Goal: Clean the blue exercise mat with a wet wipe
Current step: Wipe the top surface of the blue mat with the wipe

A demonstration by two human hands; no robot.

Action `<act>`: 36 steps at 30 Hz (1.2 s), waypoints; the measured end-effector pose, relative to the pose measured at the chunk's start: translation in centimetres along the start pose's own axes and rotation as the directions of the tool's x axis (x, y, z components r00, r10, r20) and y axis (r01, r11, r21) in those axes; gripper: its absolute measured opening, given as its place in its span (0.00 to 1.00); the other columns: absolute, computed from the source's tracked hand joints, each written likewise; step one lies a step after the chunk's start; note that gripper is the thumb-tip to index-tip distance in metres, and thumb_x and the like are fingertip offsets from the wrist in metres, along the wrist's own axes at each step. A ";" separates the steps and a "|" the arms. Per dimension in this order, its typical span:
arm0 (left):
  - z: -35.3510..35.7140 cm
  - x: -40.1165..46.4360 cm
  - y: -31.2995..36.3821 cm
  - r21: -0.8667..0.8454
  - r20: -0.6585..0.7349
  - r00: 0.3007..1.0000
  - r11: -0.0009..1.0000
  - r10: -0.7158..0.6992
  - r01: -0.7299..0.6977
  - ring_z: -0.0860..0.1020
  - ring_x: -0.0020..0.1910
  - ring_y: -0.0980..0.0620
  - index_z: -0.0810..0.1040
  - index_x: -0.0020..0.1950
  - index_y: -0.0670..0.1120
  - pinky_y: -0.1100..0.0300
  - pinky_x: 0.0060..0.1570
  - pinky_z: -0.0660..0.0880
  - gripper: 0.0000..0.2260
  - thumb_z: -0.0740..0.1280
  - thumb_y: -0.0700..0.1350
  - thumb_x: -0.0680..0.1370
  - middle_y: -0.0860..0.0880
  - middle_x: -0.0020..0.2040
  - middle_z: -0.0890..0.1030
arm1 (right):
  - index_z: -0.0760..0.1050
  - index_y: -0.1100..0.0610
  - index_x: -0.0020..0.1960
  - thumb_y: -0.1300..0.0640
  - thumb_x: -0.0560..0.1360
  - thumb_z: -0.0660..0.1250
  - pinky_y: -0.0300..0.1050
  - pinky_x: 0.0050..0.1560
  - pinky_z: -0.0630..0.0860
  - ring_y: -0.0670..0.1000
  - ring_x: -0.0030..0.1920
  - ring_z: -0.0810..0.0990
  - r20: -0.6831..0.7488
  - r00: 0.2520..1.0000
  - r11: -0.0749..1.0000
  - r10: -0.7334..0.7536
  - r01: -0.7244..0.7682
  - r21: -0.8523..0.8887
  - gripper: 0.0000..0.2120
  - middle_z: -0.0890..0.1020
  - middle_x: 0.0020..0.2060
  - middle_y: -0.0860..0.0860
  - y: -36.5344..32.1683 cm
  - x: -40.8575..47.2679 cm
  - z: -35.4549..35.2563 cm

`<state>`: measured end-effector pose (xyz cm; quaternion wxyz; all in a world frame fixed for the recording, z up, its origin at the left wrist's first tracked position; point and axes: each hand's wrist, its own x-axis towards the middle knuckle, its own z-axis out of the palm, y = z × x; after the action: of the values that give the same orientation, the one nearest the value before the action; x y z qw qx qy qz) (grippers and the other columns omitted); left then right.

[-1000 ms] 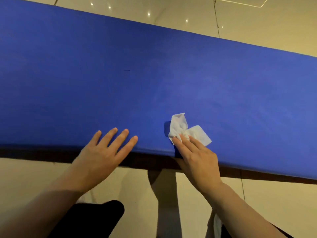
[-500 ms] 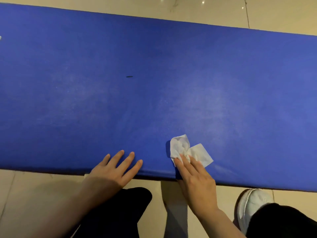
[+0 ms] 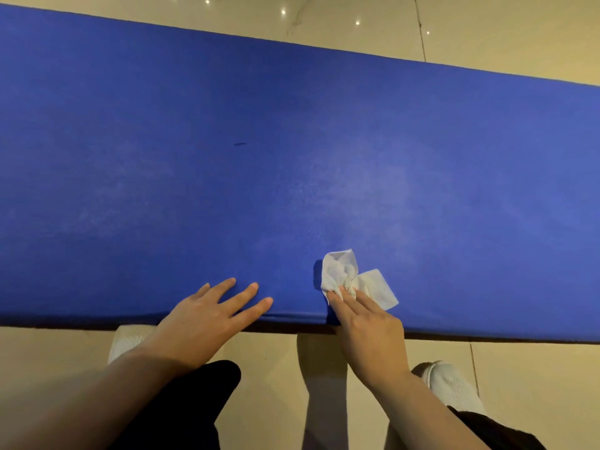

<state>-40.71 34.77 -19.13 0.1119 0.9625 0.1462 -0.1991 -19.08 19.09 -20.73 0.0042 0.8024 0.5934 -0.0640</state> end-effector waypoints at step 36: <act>-0.3 5.3 3.5 0.107 0.306 0.891 0.942 -0.335 0.318 0.40 0.77 0.36 0.23 0.70 0.56 0.57 0.54 0.77 0.43 0.60 0.61 0.80 0.48 0.76 0.27 | 0.63 0.58 0.77 0.40 0.81 0.49 0.51 0.72 0.65 0.55 0.77 0.58 0.066 0.994 0.947 0.092 -0.108 0.302 0.31 0.61 0.77 0.53 -1.4 1.7 5.8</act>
<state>-34.78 32.84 -20.48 0.0732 0.8818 0.2804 -0.3722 -20.45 20.61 -26.52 -0.1012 0.8204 0.5348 -0.1750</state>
